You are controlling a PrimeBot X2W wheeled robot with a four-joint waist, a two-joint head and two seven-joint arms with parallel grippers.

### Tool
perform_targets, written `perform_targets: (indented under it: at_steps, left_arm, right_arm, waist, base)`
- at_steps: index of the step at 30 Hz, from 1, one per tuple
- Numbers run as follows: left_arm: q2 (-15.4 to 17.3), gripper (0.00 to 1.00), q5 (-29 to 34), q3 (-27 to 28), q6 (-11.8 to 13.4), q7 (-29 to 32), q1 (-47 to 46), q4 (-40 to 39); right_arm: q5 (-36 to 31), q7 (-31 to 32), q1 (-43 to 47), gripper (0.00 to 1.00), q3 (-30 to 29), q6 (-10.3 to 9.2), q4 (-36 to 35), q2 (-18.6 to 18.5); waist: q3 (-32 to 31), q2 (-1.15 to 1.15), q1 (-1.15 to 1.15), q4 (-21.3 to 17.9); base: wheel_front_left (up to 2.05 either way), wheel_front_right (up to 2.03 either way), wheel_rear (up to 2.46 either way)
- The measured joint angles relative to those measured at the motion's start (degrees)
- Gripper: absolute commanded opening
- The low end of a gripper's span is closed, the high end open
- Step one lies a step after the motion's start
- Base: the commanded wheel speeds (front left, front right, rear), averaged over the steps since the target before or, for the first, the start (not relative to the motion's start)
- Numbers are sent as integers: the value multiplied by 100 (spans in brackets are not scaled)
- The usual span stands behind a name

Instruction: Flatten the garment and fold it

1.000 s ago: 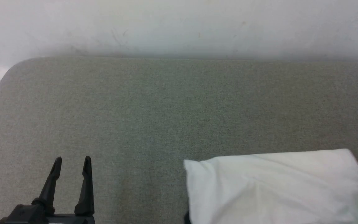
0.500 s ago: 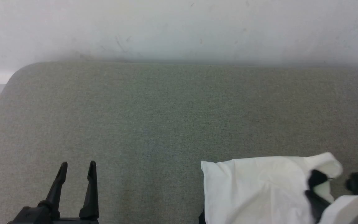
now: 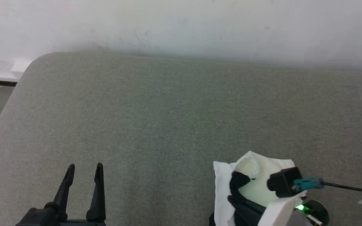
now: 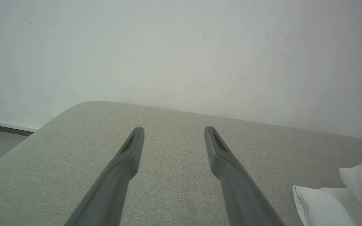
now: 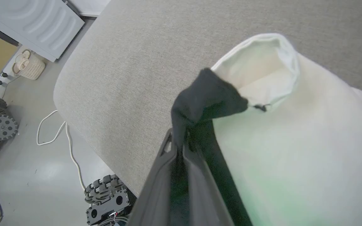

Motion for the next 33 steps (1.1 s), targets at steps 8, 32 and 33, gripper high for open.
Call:
perform_targets:
  at_steps: [8, 32, 33]
  left_arm:
    - [-62, 100, -22, -114, -81, -2, -188, 125]
    - [-90, 100, -110, -192, -85, -49, -187, 212]
    - [-76, 100, -110, -181, -81, -49, -187, 202]
  right_arm:
    - [-327, -134, -336, 0, 142, 0, 838, 10]
    - [-265, -100, -256, 100, -1658, 0, 193, 14]
    - [-267, -86, -136, 100, -1819, 0, 170, 7]
  waist:
    - [148, 0, 1, 298]
    - [43, 0, 0, 34]
    - [50, 0, 0, 4]
  base:
    - [0, 0, 0]
    - [0, 0, 0]
    - [0, 0, 0]
